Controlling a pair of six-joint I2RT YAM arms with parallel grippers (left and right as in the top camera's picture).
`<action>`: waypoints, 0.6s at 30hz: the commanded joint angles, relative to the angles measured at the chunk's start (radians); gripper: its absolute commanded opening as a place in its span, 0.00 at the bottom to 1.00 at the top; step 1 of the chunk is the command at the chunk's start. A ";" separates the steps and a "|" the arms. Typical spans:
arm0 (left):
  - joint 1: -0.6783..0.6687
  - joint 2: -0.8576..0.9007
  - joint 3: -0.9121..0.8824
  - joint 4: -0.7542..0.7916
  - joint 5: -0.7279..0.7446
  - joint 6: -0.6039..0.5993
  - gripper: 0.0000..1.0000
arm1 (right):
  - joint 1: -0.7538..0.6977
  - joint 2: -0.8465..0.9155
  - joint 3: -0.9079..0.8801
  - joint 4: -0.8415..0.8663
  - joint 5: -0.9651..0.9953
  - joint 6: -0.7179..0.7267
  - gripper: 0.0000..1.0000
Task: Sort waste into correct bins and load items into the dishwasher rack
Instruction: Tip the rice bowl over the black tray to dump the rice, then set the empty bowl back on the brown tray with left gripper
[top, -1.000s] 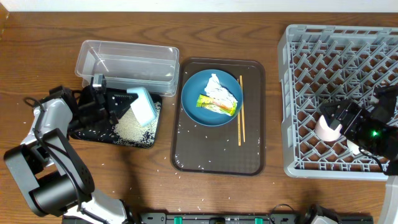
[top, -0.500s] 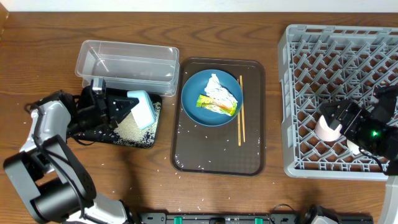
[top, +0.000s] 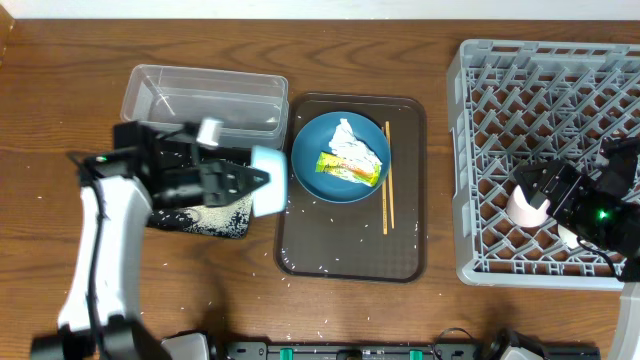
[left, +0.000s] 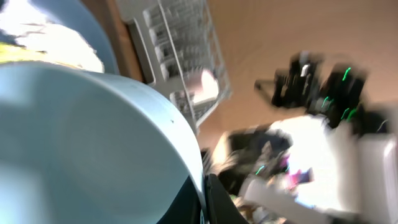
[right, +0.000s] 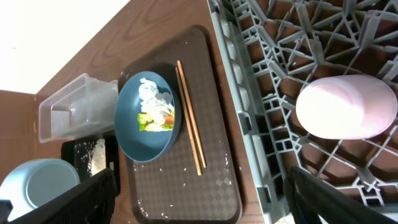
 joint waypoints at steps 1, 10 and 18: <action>-0.144 -0.057 0.022 0.098 -0.233 -0.281 0.06 | 0.006 -0.002 0.011 0.000 -0.004 -0.011 0.85; -0.718 -0.027 -0.005 0.171 -1.049 -0.666 0.06 | 0.006 -0.002 0.011 0.000 -0.004 -0.011 0.85; -1.001 0.183 -0.022 0.347 -1.307 -0.766 0.07 | 0.006 -0.002 0.011 0.000 -0.004 -0.011 0.86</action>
